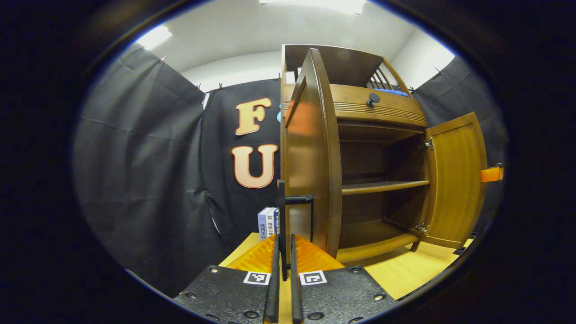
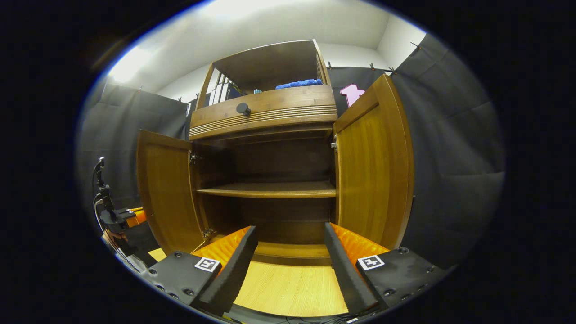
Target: Open the right door of the double-door shoe cabinet with the right hand, and open the left door with the left hand.
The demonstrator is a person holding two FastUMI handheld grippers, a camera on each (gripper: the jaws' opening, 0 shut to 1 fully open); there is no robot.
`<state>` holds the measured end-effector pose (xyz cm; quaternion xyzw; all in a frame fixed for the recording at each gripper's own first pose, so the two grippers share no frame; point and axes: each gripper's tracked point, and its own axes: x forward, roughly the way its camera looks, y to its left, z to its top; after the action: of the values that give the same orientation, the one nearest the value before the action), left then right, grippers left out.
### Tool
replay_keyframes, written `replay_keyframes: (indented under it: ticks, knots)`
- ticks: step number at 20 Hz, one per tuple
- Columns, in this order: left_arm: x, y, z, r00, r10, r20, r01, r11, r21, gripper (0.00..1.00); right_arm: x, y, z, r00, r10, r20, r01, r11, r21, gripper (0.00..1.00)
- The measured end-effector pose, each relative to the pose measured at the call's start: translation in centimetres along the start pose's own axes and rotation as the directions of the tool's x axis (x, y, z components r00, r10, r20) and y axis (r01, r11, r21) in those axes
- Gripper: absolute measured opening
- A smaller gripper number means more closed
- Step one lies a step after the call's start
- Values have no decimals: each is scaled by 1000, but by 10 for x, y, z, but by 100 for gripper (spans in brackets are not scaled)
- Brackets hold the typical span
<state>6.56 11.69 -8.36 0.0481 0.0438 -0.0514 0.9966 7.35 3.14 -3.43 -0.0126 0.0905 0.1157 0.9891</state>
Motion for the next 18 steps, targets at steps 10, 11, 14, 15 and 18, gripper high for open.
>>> replay_keyframes:
  ticks: [10, 11, 14, 15, 18]
  knots:
    - [3, 27, -4, 992, -126, -7, 125, 991, -47, 12, 0, -7, -3, 1000, -8, -6, 8, 1000, 8, 96]
    - [2, 26, -4, 991, -134, -10, 134, 989, -57, 12, 1, -8, -3, 1000, -10, -6, 10, 1000, 11, 96]
    - [-1, 28, -4, 991, -131, -12, 130, 991, -34, 12, 0, -10, -5, 1000, -15, -9, 15, 1000, 19, 94]
    - [-2, 28, -4, 992, -127, -16, 127, 992, -25, 12, -1, -8, -5, 1000, -15, -10, 15, 1000, 18, 94]
    - [-10, 29, -2, 994, -106, -29, 106, 994, -15, 11, -2, -8, -7, 1000, -14, -12, 14, 1000, 13, 96]
